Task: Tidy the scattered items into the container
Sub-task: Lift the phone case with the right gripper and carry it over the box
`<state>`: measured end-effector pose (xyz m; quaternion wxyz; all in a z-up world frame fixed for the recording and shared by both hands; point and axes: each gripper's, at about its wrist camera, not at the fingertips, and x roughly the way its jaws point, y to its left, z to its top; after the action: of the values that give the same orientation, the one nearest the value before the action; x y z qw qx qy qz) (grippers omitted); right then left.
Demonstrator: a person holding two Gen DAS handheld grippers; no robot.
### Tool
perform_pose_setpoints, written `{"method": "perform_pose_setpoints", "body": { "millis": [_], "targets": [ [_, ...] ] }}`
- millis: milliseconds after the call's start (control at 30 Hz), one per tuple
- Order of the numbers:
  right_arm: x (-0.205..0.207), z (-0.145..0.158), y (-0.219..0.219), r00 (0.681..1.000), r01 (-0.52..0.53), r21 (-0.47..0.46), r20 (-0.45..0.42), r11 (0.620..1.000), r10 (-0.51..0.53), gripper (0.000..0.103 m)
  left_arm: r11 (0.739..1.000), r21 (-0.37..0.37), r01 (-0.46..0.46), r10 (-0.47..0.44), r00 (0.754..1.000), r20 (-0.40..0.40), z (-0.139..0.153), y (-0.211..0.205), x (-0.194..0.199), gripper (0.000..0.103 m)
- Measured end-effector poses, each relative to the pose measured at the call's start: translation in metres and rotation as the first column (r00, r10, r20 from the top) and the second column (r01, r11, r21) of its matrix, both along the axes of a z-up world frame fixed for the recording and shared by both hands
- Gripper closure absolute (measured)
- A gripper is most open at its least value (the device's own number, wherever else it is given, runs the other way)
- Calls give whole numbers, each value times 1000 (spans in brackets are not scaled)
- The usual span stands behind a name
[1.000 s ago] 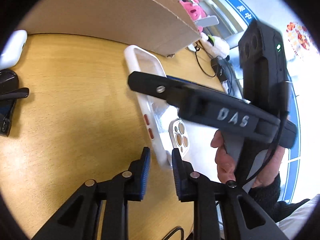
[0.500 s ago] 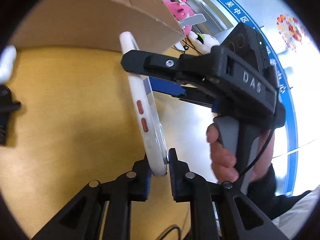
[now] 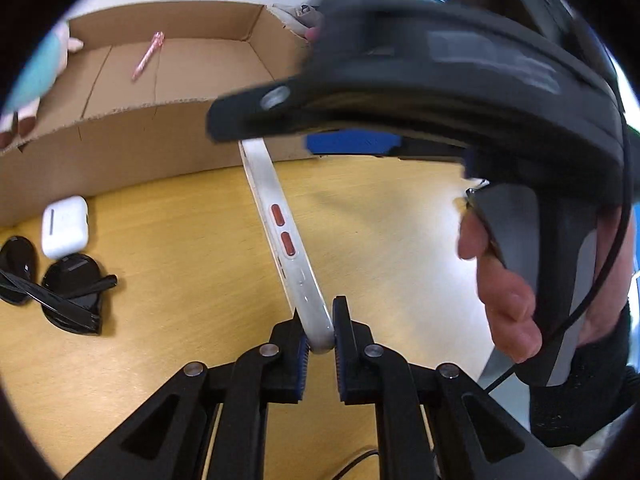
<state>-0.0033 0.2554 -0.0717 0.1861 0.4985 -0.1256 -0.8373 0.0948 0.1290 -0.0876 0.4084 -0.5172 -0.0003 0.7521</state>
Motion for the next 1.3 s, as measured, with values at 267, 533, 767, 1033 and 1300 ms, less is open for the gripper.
{"method": "perform_pose_setpoints", "body": {
  "millis": [267, 533, 767, 1033, 1300],
  "targets": [
    [-11, -8, -17, 999, -23, 102, 37, 995, 19, 71, 1000, -24, -17, 14, 995, -102, 16, 3, 1, 93],
    [-4, 41, -26, 996, 10, 137, -89, 991, 2, 74, 999, 17, -28, 31, 975, -220, 61, 3, -4, 93],
    [-18, 96, -33, 978, 12, 151, -207, 989, 19, 75, 997, 49, -63, 75, 951, -301, 101, 15, -35, 93],
    [-84, 147, -40, 959, -8, 152, -278, 988, 51, 76, 993, 56, -108, 120, 927, -354, 126, 7, -74, 93],
    [-185, 151, -44, 969, -56, 137, -230, 989, 86, 76, 986, 24, -167, 165, 933, -318, 133, 27, -160, 93]
  ]
}}
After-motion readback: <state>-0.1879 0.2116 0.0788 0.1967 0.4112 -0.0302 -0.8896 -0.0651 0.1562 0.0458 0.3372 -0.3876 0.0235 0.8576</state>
